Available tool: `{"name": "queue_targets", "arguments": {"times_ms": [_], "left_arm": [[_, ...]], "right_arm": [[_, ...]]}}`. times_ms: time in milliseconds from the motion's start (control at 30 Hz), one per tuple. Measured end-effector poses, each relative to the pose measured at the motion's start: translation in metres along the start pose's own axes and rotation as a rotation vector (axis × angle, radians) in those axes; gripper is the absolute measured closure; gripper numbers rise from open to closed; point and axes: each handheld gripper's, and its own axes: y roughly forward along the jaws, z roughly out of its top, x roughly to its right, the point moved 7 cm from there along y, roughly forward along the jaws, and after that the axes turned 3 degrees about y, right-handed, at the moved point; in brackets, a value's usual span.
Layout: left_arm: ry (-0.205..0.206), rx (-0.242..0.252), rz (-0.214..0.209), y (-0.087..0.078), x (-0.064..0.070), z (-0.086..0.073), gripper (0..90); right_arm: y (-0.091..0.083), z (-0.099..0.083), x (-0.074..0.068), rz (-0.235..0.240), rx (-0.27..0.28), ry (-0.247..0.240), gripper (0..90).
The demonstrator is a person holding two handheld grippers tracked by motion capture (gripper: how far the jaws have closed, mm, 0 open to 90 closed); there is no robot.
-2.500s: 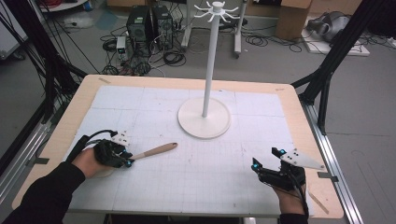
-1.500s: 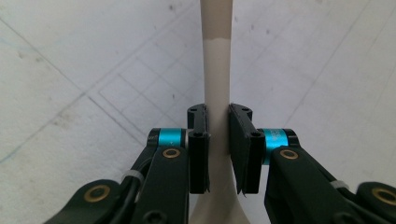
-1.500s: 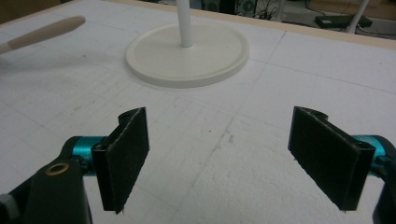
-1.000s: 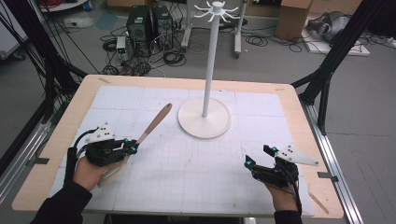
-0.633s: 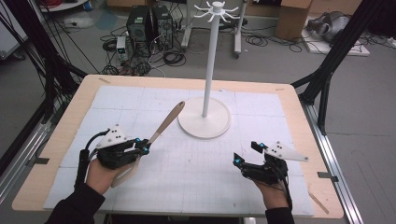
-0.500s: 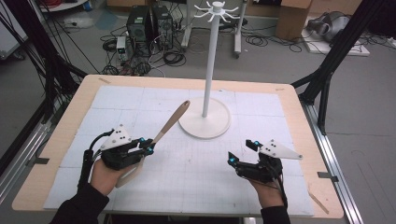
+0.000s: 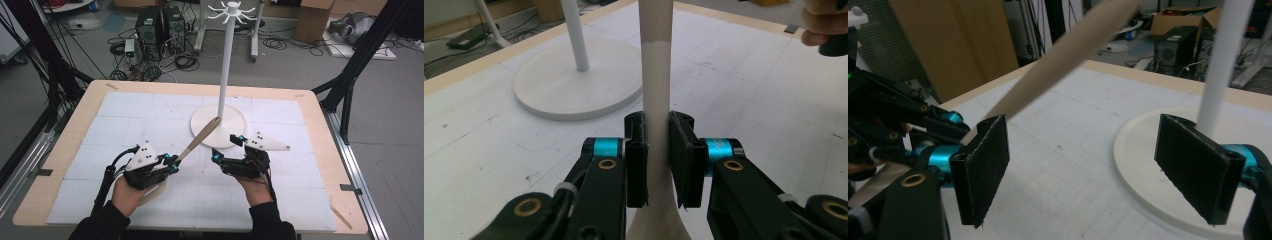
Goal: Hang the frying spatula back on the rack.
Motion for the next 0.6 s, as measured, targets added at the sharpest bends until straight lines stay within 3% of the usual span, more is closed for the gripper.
{"name": "queue_targets", "arguments": {"times_ms": [133, 233, 600], "left_arm": [[0.012, -0.007, -0.014, 0.002, 0.004, 0.000, 77.7], [0.017, -0.010, -0.021, 0.002, 0.007, -0.001, 77.7], [0.015, -0.009, -0.028, 0.004, 0.011, 0.001, 77.7]], "right_arm": [[0.014, 0.006, -0.008, 0.047, 0.001, 0.021, 23.9], [0.020, 0.008, -0.011, 0.053, 0.005, 0.034, 24.5], [0.021, 0.022, -0.015, 0.066, 0.036, 0.054, 29.4]]}}
